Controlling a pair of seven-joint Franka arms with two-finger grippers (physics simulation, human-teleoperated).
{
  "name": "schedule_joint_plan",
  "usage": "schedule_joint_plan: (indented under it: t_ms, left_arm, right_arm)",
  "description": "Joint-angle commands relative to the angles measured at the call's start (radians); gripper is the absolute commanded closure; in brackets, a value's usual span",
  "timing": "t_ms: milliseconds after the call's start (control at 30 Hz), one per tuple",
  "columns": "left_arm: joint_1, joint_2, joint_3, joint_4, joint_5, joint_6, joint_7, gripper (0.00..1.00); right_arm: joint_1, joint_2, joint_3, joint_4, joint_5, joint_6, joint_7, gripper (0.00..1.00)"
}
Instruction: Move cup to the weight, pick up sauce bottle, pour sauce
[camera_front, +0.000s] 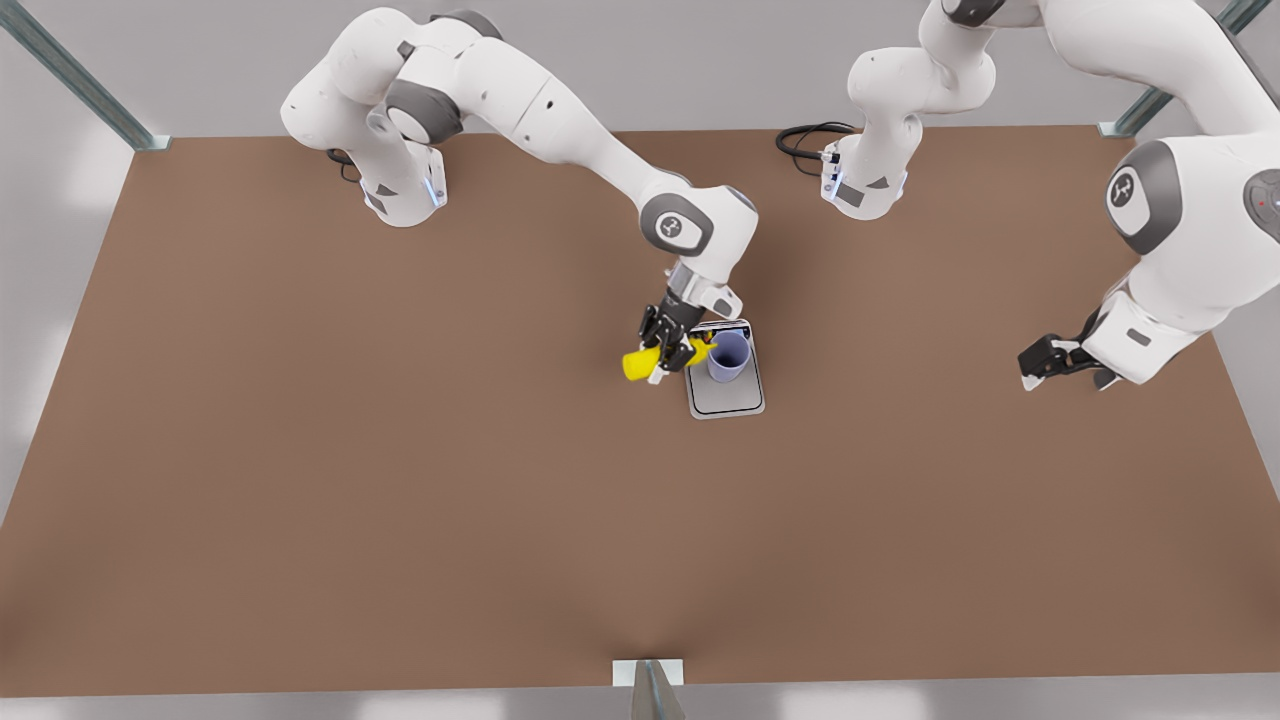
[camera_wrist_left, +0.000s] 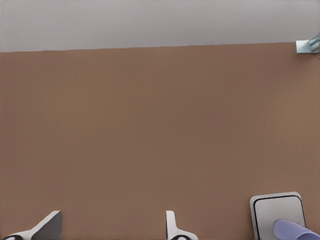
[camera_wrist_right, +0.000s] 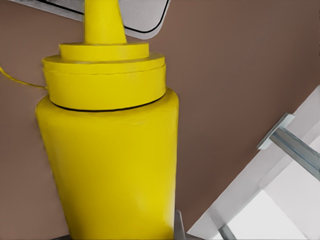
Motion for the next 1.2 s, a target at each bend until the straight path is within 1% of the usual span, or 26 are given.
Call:
schedule_joint_plan:
  t_ms: [0,367,467,567,700,833,900,933,1033,1067,1167]
  left_arm:
    - [0.0,0.0,0.0,0.001,-0.001,0.0,0.0,0.0]
    - [0.0,0.001,-0.002,0.001,-0.003,0.002,0.0,0.0]
    - [0.0,0.009,-0.002,0.001,-0.003,0.003,0.0,0.0]
    - [0.0,0.009,-0.002,0.001,-0.001,0.002,0.0,0.0]
    - [0.0,0.009,-0.002,0.001,-0.001,0.003,0.0,0.0]
    - [0.0,0.009,-0.002,0.001,-0.001,0.003,0.0,0.0]
    - [0.0,0.009,-0.002,0.001,-0.001,0.003,0.0,0.0]
    - [0.0,0.009,-0.002,0.001,-0.001,0.003,0.0,0.0]
    - [0.0,0.011,-0.003,0.001,-0.001,0.003,0.0,0.0]
    - [0.0,0.011,-0.002,0.001,-0.001,0.003,0.0,0.0]
    - [0.0,0.011,-0.003,0.001,-0.001,0.003,0.0,0.0]
  right_arm:
    - [0.0,0.0,0.0,0.0,-0.001,0.001,0.0,0.42]
    - [-0.009,-0.012,-0.002,0.0,0.01,-0.001,0.005,0.42]
    - [-0.058,-0.057,-0.003,-0.001,0.107,-0.001,0.005,0.42]
    - [-0.095,-0.078,-0.003,-0.001,0.159,0.001,0.003,0.42]
    - [-0.21,-0.122,-0.003,-0.007,0.386,0.04,-0.103,0.42]
    - [-0.353,-0.142,-0.003,-0.014,0.64,0.106,-0.334,0.42]
    - [-0.414,-0.146,-0.003,-0.02,0.734,0.142,-0.464,0.42]
    - [-0.451,-0.164,-0.003,-0.055,0.777,0.181,-0.532,0.42]
    - [-0.577,-0.188,-0.003,-0.121,1.007,0.249,-0.817,0.42]
    - [-0.624,-0.199,-0.003,-0.167,1.094,0.28,-0.925,0.42]
    - [-0.744,-0.193,-0.002,-0.208,1.341,0.28,-1.192,0.42]
